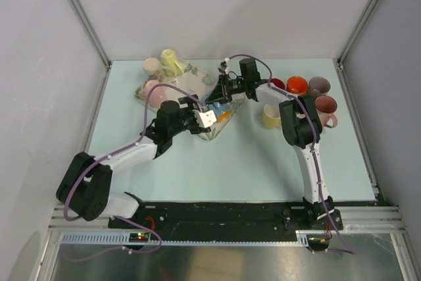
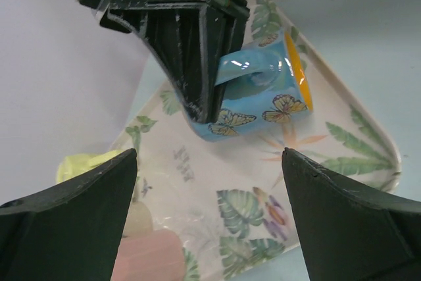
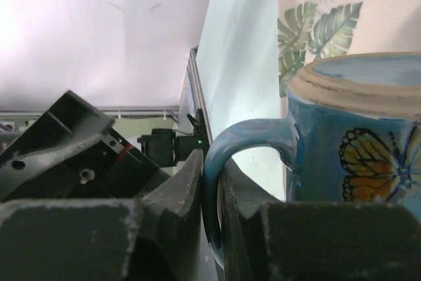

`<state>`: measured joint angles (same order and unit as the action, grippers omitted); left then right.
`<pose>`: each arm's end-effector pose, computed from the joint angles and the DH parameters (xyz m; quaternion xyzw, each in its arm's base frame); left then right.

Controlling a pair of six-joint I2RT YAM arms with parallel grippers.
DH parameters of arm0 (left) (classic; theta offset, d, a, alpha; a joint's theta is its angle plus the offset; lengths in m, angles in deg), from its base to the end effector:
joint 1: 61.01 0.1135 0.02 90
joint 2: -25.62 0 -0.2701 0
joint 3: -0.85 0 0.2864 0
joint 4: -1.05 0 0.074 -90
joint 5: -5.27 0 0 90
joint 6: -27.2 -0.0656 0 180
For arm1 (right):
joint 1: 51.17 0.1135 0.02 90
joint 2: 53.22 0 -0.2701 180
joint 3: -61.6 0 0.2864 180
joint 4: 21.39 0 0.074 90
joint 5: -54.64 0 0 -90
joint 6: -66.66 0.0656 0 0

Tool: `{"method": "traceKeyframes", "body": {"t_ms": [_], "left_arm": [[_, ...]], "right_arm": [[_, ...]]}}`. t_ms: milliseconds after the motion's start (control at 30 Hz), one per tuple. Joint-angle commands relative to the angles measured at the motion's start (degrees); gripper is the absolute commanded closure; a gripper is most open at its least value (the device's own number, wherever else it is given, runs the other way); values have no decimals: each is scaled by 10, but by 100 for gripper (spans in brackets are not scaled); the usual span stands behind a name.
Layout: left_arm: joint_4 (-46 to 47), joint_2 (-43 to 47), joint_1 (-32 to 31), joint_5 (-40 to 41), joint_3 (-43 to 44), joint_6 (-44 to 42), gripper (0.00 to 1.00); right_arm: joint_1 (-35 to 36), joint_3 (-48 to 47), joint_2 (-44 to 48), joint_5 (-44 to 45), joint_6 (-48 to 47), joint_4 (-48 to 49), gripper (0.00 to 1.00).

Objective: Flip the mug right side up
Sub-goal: Turn over the cup on the tray.

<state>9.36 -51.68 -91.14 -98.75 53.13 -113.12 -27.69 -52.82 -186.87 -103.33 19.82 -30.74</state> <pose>0.2964 -0.1904 0.2163 0.5699 0.5610 0.0074 0.6004 0.4926 0.2803 0.1674 -0.1594 0.7512 0.6342 0.0899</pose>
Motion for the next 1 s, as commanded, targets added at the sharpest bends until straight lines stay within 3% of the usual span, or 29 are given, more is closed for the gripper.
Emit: {"method": "traceKeyframes", "body": {"t_ms": [0, 433, 767, 967], "left_arm": [[40, -28, -14, 18, 18, 80, 6], [87, -158, -38, 30, 94, 180, 6], [144, -250, -66, 207, 148, 148, 7], [190, -278, -58, 260, 137, 101, 7]], "right_arm": [[7, -50, -12, 26, 35, 26, 100], [-5, -65, -39, 73, 140, 50, 100], [-13, -50, -36, 76, 166, 66, 100], [-20, -40, -30, 80, 170, 55, 100]]}}
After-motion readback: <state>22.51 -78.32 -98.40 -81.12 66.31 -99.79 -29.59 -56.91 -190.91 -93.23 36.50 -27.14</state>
